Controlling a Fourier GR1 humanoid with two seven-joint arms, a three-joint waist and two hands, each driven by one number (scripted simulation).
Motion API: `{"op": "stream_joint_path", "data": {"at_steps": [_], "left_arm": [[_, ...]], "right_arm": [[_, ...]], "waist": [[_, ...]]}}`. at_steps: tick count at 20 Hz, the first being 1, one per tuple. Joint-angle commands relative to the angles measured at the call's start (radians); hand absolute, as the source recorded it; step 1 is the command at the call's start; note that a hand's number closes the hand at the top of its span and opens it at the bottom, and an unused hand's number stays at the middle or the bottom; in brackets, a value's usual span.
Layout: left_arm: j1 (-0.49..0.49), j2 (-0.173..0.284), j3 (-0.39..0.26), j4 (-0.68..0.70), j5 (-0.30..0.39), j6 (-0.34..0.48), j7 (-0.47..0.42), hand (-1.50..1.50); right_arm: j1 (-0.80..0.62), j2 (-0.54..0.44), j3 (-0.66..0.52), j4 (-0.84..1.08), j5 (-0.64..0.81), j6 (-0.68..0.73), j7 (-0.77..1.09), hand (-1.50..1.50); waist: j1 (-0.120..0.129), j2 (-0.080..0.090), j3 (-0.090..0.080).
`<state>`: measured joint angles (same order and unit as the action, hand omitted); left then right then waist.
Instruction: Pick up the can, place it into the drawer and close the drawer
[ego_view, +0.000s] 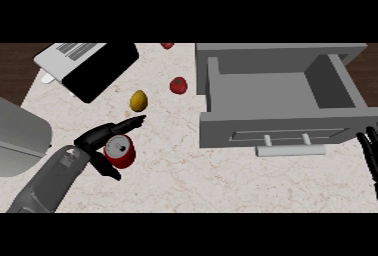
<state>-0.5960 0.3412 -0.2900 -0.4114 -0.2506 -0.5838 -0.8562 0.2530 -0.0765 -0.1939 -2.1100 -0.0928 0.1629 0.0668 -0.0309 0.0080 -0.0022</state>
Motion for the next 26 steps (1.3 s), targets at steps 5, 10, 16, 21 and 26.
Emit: {"op": "stream_joint_path", "data": {"at_steps": [5, 10, 16, 21, 26], "left_arm": [[-0.009, -0.022, -0.036, 0.026, -0.010, -0.143, -0.129, -1.50], [-0.029, -0.027, -0.045, 0.006, 0.013, -0.190, -0.120, -1.50], [-0.014, -0.119, -0.068, -0.024, 0.045, -0.183, -0.057, 1.50], [0.026, -0.084, -0.097, -0.055, 0.058, -0.223, -0.089, 1.50], [0.032, -0.091, 0.094, -0.072, 0.263, -0.077, 0.095, 1.50]], "right_arm": [[0.037, -0.004, -0.016, -0.027, -0.021, 0.021, 0.009, -1.50], [0.031, 0.011, -0.016, -0.026, -0.013, 0.007, 0.005, -1.50], [0.048, 0.029, 0.009, -0.042, -0.003, 0.011, 0.011, -1.50], [0.034, 0.052, 0.018, 0.010, 0.040, -0.003, -0.047, -1.50], [0.077, 0.052, -0.007, -0.055, 0.012, -0.006, -0.016, -1.50]], "waist": [[0.007, -0.003, 0.001], [0.012, -0.005, 0.001], [0.016, -0.007, 0.002], [0.024, -0.005, 0.002], [0.044, -0.014, 0.004]]}}
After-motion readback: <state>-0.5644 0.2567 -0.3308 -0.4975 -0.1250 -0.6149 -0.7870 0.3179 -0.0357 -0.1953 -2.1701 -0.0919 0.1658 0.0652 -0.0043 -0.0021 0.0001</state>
